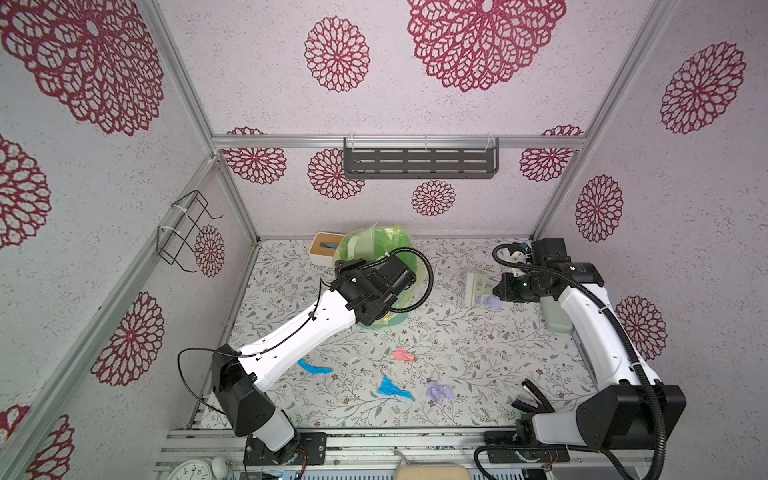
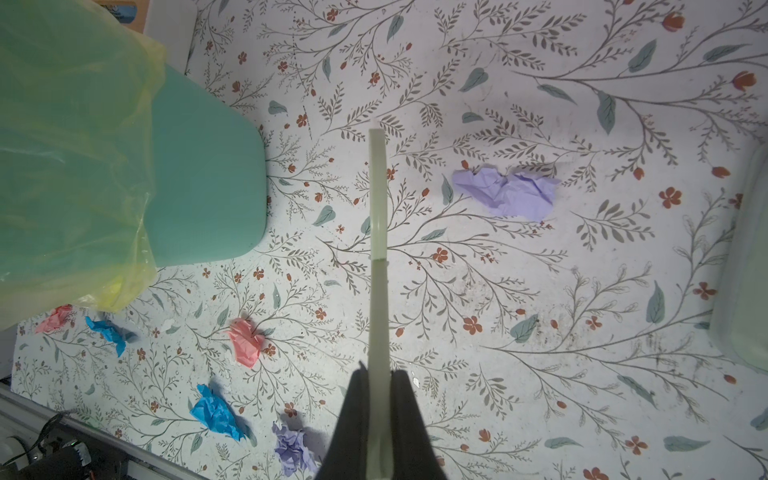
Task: Sweep away the paper scraps from the table
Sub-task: 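Tip the dustpan over the bin with the left gripper to drop the green scrap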
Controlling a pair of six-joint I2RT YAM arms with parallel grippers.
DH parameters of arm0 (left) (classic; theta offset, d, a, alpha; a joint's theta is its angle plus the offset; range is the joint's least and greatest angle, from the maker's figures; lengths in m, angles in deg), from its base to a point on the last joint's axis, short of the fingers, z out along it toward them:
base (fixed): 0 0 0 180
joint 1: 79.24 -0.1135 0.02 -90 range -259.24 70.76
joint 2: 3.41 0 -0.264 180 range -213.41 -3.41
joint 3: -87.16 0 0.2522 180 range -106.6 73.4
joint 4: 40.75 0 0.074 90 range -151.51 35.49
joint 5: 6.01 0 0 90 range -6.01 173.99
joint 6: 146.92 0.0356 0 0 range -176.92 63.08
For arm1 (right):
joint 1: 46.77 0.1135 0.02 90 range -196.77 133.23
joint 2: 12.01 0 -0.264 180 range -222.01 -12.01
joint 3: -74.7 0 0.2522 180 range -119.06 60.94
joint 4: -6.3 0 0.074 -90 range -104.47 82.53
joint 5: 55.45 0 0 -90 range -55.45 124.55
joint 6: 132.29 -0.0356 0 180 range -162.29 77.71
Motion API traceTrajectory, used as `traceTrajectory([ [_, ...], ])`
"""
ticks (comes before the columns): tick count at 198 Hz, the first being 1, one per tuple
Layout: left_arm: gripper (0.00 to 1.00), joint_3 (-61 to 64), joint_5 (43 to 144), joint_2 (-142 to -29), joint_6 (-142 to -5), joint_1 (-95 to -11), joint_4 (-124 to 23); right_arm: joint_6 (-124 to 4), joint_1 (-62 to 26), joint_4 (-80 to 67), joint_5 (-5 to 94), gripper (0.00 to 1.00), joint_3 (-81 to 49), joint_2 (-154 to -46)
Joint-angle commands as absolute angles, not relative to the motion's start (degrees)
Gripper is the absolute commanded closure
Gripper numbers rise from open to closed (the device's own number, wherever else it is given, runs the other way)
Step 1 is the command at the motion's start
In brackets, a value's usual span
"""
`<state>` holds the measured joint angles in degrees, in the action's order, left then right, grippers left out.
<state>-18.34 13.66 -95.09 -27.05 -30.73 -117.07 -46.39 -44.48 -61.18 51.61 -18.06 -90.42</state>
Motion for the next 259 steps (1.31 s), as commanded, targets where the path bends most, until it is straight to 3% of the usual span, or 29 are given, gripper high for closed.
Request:
traceTrajectory([
  [1,0.87,-17.2,11.0,-92.2,-22.3,-30.4,-111.1,-46.6,-44.1,-60.0,53.0,1.0,-20.0,-90.1],
  [86,0.87,-19.1,11.6,-91.7,-24.0,-30.9,-111.5,-46.4,-43.7,-60.2,52.2,1.0,-19.7,-89.7],
  [167,0.89,-41.0,21.4,-98.9,-35.6,-27.5,-117.8,-45.0,-43.8,-61.8,42.8,1.0,-20.3,-88.2],
  [219,0.88,-52.7,36.9,-106.0,-41.5,-22.6,-117.8,-44.5,-44.9,-63.5,34.5,1.0,-22.9,-88.7],
  [259,0.88,-54.6,52.8,-109.0,-48.8,-20.9,-116.0,-44.2,-46.1,-64.2,27.8,1.0,-23.1,-89.8],
])
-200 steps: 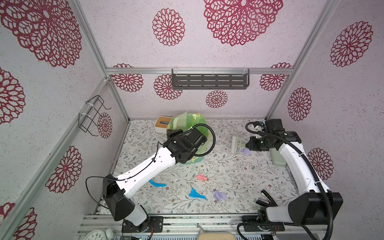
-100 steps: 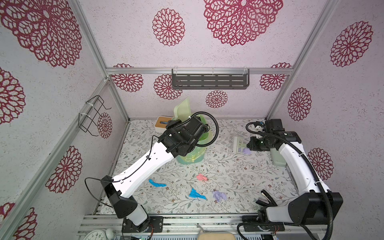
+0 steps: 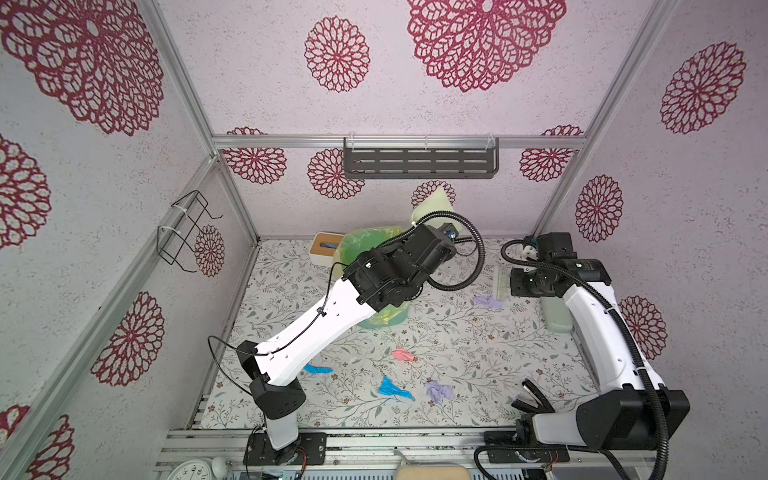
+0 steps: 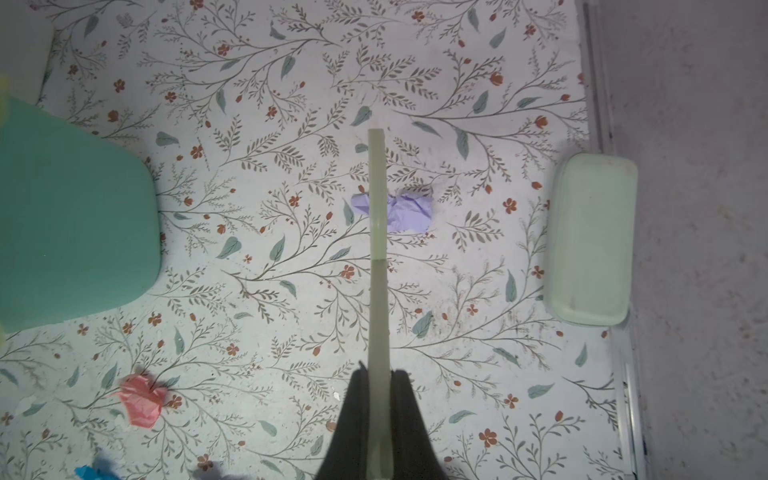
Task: Sweep away the paper scraps from the table
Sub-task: 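Tip the dustpan over the bin with the left gripper to drop the green scrap, then return the empty dustpan beside the purple scrap with the left gripper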
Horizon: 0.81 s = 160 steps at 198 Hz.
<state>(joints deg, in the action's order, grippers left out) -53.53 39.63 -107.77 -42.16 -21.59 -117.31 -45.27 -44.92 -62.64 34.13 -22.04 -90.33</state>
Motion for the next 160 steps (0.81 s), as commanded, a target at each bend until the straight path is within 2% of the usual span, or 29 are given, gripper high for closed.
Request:
traceTrajectory([
  [1,0.88,-54.6,53.3,-109.0,-49.0,-20.8,-116.0,-44.2,-46.2,-64.1,27.7,1.0,-23.1,-89.8],
  [45,0.88,-48.6,66.1,-109.0,-54.8,-20.9,-111.0,-44.5,-48.2,-62.6,26.0,1.0,-22.6,-91.2],
  [160,0.88,-33.7,81.1,-112.5,-61.0,-23.3,-104.6,-42.4,-50.5,-59.6,23.0,1.0,-24.7,-99.8],
])
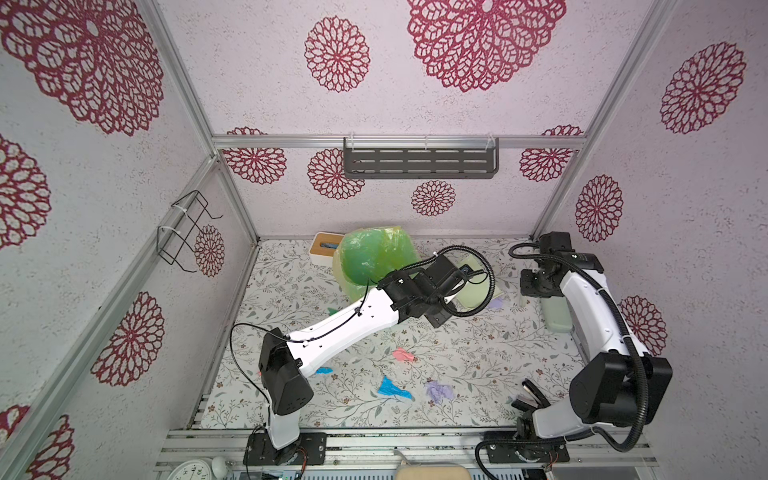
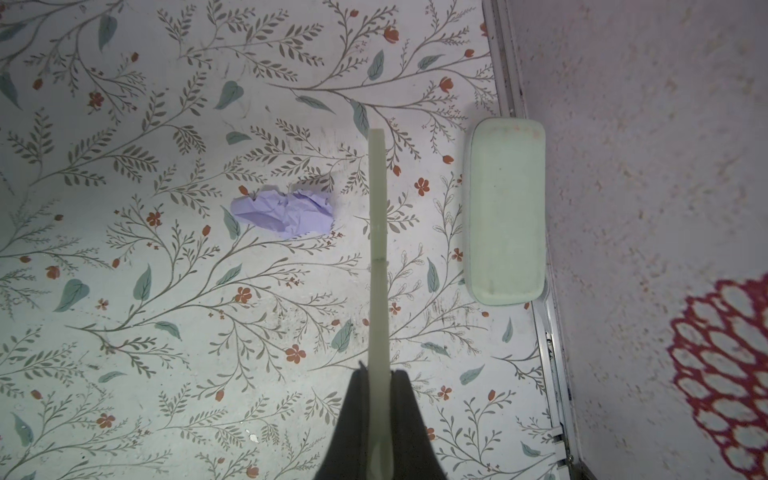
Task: Sweep away the paper scraps from the table
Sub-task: 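Return the empty dustpan beside the purple scrap with the left gripper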
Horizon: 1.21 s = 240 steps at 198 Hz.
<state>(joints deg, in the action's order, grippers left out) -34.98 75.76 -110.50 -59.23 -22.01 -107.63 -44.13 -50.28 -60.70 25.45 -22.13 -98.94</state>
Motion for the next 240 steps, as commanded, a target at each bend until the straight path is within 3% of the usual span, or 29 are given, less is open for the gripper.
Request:
traceTrajectory([
  [1,0.88,-33.6,81.3,-112.5,-61.0,-23.4,-104.6,-42.4,-50.5,-59.7,22.9,1.0,-24.7,-99.9],
  [117,0.88,-29.7,89.6,-119.5,-61.9,-27.5,-103.2,-39.6,-49.5,-59.3,21.0,1.0,-25.9,-106.8],
  [240,0.88,-28.9,92.4,-123.6,-62.4,-29.1,-105.7,-36.0,-39.4,-60.8,20.4,1.0,-26.7,-110.7],
])
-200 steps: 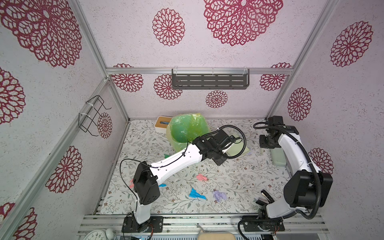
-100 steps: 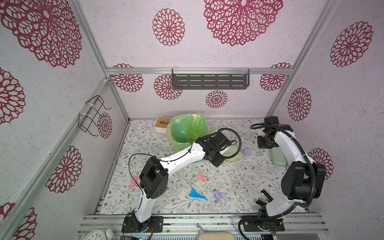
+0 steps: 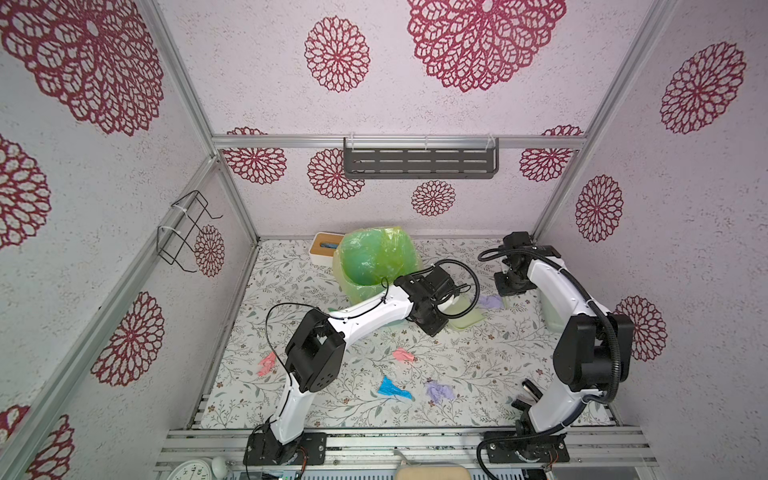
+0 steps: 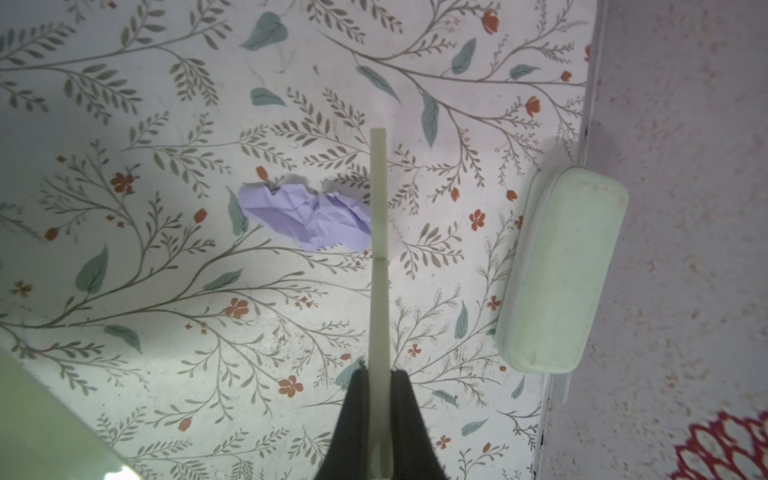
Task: Sweep away the paper scraps from the table
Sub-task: 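Return the empty dustpan beside the purple scrap with the left gripper, then move the brush behind the purple scrap with the right gripper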
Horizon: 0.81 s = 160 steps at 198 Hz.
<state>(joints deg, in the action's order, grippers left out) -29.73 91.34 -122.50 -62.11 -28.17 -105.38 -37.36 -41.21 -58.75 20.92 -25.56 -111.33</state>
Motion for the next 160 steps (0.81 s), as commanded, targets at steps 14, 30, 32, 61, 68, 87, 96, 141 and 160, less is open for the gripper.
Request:
traceTrajectory([
  [14,0.88,-28.3,92.3,-124.0,-62.4,-29.2,-105.8,-36.0,-38.6,-61.5,20.9,1.0,-26.9,-110.2],
  [30,0.88,-28.1,92.3,-124.5,-62.5,-29.3,-106.2,-36.0,-37.7,-62.3,21.5,1.0,-26.8,-109.2],
  [32,0.88,-28.0,92.3,-124.6,-62.3,-29.3,-106.3,-36.0,-37.5,-62.4,21.6,1.0,-26.8,-109.1],
  [61,0.88,-27.6,92.2,-125.1,-62.3,-29.3,-106.8,-36.2,-36.7,-63.6,19.9,1.0,-27.0,-107.3],
  [68,0.88,-27.3,92.1,-125.1,-62.2,-29.3,-106.8,-36.1,-36.8,-63.5,18.8,1.0,-26.9,-106.9],
  [87,0.88,-27.2,91.9,-125.8,-62.0,-29.4,-106.6,-35.9,-37.1,-62.9,16.9,1.0,-27.5,-106.8],
  [96,0.88,-27.6,91.5,-126.3,-61.8,-29.4,-106.7,-35.8,-37.1,-62.8,16.2,1.0,-27.9,-107.3],
  [141,0.88,-30.9,89.7,-128.8,-61.5,-29.5,-107.2,-35.0,-37.0,-62.5,14.6,1.0,-30.4,-111.1],
  [160,0.89,-32.1,89.3,-129.4,-61.5,-29.5,-107.6,-34.6,-36.8,-62.5,15.1,1.0,-31.0,-111.9],
])
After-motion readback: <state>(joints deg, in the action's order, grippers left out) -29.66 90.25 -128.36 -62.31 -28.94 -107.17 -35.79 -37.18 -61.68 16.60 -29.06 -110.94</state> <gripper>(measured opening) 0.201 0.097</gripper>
